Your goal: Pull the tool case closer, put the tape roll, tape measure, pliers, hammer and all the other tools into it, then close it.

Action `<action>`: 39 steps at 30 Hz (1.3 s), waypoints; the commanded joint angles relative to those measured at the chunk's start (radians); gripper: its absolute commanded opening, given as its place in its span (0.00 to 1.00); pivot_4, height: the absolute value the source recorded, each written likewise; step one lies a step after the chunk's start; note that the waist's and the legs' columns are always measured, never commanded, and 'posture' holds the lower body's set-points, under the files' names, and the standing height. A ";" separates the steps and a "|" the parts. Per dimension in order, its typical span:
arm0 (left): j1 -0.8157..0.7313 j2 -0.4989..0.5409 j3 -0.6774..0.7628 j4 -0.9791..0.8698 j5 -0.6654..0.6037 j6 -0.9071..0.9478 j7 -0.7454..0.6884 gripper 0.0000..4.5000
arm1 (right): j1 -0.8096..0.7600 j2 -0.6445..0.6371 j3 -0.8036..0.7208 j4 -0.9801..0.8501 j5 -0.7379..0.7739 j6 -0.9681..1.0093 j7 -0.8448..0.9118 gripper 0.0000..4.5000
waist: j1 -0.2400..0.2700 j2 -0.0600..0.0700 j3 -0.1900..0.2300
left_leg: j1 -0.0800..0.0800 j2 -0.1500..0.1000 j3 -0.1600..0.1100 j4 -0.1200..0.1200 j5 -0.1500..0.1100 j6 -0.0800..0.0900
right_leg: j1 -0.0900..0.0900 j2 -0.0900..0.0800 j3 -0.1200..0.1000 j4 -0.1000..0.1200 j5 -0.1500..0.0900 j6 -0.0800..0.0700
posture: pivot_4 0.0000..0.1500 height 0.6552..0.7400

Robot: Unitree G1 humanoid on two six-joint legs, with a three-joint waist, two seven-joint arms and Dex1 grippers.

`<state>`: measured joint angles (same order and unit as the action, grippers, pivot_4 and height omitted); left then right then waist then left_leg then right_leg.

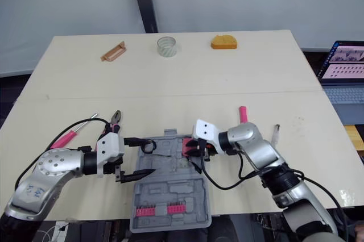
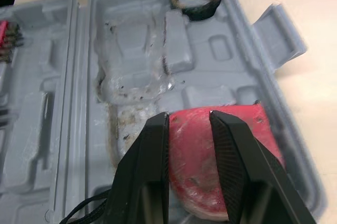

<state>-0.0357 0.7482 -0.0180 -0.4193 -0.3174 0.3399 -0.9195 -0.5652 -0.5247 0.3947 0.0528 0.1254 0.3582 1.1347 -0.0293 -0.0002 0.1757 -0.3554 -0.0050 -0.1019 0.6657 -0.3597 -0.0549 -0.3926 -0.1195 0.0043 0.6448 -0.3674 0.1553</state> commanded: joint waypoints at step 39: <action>0.001 0.000 0.023 -0.037 -0.019 0.010 0.008 1.00 | 0.052 0.133 -0.039 0.502 -0.094 -0.371 0.007 0.29 | -0.002 -0.004 -0.007 | 0.007 0.001 -0.001 -0.001 0.000 0.000 | 0.008 0.000 -0.001 -0.002 0.000 0.000 | 1.00 1.00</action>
<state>-0.0355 0.7463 -0.0175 -0.4195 -0.3175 0.3500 -0.9159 -0.5626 -0.3922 0.3218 0.4635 0.0736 -0.0086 1.1510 -0.0318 -0.0039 0.1689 -0.3454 -0.0043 -0.1027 0.6639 -0.3597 -0.0549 -0.3824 -0.1191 0.0031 0.6428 -0.3674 0.1553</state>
